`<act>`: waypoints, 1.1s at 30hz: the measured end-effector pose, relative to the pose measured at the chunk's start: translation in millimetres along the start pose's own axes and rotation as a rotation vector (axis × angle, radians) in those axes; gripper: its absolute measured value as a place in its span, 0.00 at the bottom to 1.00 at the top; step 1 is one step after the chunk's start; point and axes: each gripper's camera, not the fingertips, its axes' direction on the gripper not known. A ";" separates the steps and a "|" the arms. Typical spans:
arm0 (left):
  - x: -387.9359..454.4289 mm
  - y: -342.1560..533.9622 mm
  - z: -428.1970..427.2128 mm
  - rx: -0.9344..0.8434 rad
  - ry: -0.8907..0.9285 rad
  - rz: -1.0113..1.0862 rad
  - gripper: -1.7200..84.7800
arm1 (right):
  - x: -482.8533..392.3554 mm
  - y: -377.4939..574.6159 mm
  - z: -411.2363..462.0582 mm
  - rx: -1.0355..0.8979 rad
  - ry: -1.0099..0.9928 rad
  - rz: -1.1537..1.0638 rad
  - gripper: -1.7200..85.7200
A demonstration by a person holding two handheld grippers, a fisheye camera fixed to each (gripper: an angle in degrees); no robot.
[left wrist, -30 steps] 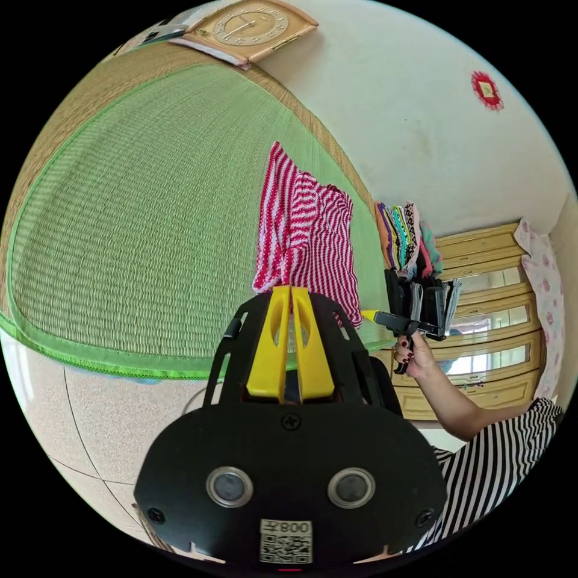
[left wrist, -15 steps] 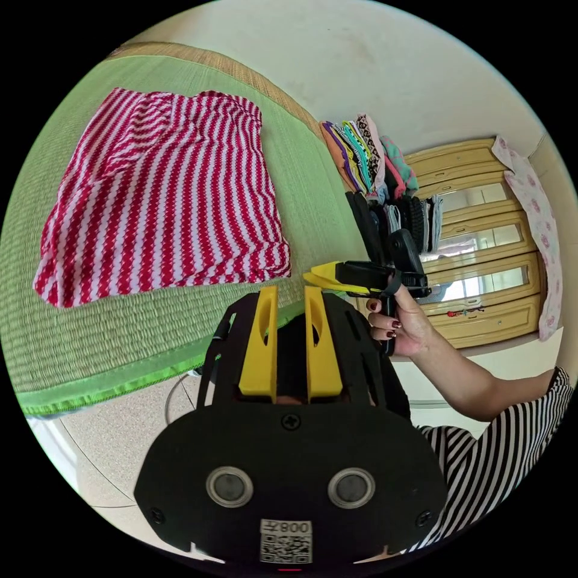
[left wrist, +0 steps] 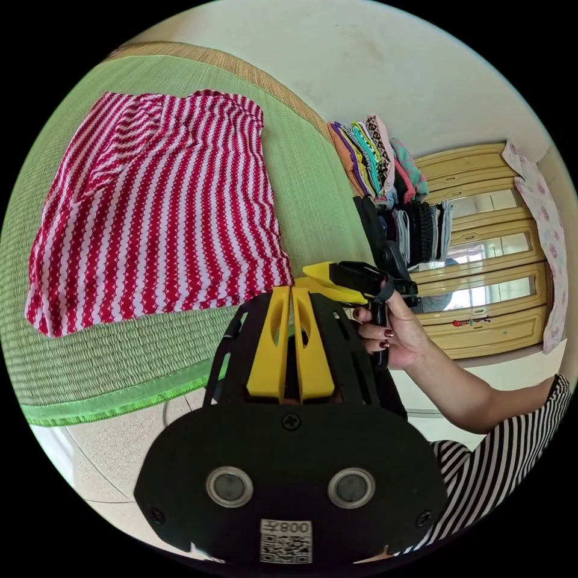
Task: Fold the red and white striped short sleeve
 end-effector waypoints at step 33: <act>-192.6 91.3 -189.6 0.342 0.610 -0.561 0.16 | -23.3 -26.4 -29.6 -0.079 -0.161 -0.035 0.10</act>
